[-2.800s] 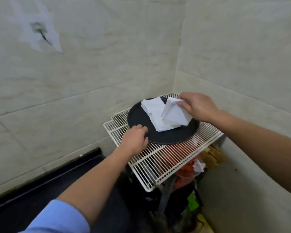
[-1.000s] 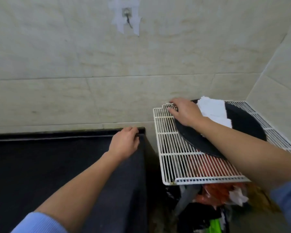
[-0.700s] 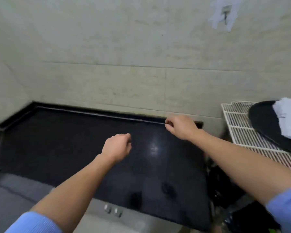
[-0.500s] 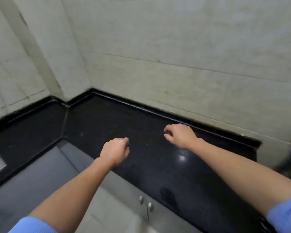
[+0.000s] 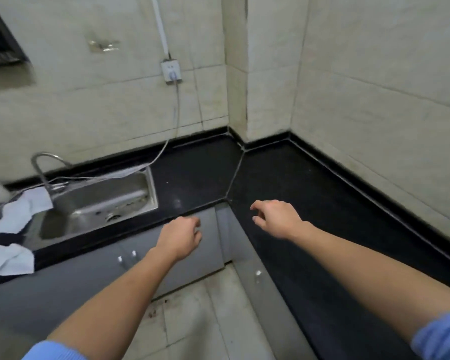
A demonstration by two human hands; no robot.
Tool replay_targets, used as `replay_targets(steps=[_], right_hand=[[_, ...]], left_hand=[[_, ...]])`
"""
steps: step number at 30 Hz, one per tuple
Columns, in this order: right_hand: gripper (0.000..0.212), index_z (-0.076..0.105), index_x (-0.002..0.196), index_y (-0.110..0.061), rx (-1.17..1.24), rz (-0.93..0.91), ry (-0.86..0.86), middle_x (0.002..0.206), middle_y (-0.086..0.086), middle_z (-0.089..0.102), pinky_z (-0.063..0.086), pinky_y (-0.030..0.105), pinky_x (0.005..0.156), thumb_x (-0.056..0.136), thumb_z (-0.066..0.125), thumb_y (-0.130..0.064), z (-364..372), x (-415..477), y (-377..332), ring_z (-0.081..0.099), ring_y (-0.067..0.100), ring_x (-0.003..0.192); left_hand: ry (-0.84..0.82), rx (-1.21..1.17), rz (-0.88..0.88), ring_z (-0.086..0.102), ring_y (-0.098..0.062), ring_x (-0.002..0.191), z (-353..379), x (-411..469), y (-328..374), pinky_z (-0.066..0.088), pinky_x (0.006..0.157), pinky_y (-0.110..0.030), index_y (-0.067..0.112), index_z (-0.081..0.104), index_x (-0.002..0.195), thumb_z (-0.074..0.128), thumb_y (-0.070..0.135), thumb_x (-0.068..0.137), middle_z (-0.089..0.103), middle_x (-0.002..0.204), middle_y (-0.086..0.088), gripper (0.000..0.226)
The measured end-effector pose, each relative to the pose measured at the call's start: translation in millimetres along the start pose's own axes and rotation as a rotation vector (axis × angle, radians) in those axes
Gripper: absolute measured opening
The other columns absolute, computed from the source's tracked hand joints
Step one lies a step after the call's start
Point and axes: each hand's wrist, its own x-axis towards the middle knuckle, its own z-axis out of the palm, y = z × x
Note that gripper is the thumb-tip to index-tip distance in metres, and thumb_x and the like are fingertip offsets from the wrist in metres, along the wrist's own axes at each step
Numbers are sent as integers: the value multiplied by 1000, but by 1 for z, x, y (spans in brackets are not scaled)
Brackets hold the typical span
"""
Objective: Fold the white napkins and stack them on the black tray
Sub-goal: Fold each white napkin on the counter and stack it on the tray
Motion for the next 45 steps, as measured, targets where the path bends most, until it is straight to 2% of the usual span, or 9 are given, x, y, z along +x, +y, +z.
replay_targets(steps=[5, 12, 19, 25, 28, 32, 34, 42, 45], right_hand=[[37, 51, 127, -28, -14, -192, -68, 117, 1, 64, 50, 40, 82, 92, 48, -39, 18, 118, -54, 61, 26, 104], [38, 52, 129, -27, -25, -441, -151, 116, 0, 64, 48, 38, 83, 93, 50, -39, 57, 236, -162, 60, 25, 106], [38, 50, 129, -29, -66, -501, -235, 121, 2, 63, 47, 39, 83, 91, 48, -38, 97, 344, -261, 59, 28, 109], [42, 50, 133, -28, -49, -572, -253, 123, -4, 62, 46, 34, 84, 93, 49, -41, 114, 414, -344, 58, 21, 110], [41, 51, 131, -31, -49, -604, -289, 123, -5, 62, 48, 35, 85, 92, 50, -41, 130, 447, -379, 59, 19, 109], [38, 51, 128, -32, -62, -689, -364, 121, -4, 62, 47, 34, 83, 92, 51, -41, 158, 492, -419, 58, 19, 107], [40, 50, 131, -31, -57, -733, -404, 124, -3, 60, 46, 33, 86, 93, 50, -40, 173, 514, -439, 57, 20, 111], [42, 47, 134, -29, -57, -878, -556, 128, 0, 59, 44, 32, 87, 94, 50, -41, 237, 571, -512, 56, 21, 113], [42, 47, 135, -28, -64, -892, -620, 127, 0, 59, 43, 32, 87, 95, 49, -40, 252, 572, -526, 56, 21, 112]], left_hand=[[7, 5, -203, 59, -26, 102, -14, 21, -84, 46, 76, -34, 23, 58, 113, 50, 32, 89, 66, 110, -2, 27], [-30, 3, -460, 60, -25, 98, -8, 21, -208, 45, 73, -34, 24, 59, 102, 50, 34, 89, 67, 104, -1, 19], [-26, -23, -542, 61, -30, 101, -5, 47, -336, 45, 76, -35, 22, 59, 108, 51, 32, 89, 68, 105, -7, 23], [-61, -66, -635, 59, -28, 104, -13, 61, -435, 46, 83, -35, 22, 56, 117, 50, 35, 90, 66, 109, -7, 31], [-68, -98, -693, 59, -27, 104, -11, 63, -476, 46, 83, -34, 19, 56, 117, 50, 33, 91, 64, 112, -7, 30], [-122, -139, -806, 59, -29, 100, 4, 59, -522, 43, 74, -32, 19, 57, 105, 48, 31, 88, 64, 109, -8, 23], [-148, -158, -866, 59, -29, 99, 13, 56, -540, 48, 78, -33, 20, 58, 104, 48, 29, 87, 64, 107, -7, 21], [-296, -178, -1082, 56, -27, 108, 45, 37, -606, 46, 81, -36, 18, 55, 115, 48, 27, 89, 58, 118, -5, 29], [-396, -135, -1113, 52, -27, 113, 55, 29, -626, 46, 82, -39, 17, 51, 122, 51, 21, 88, 49, 123, -7, 35]])
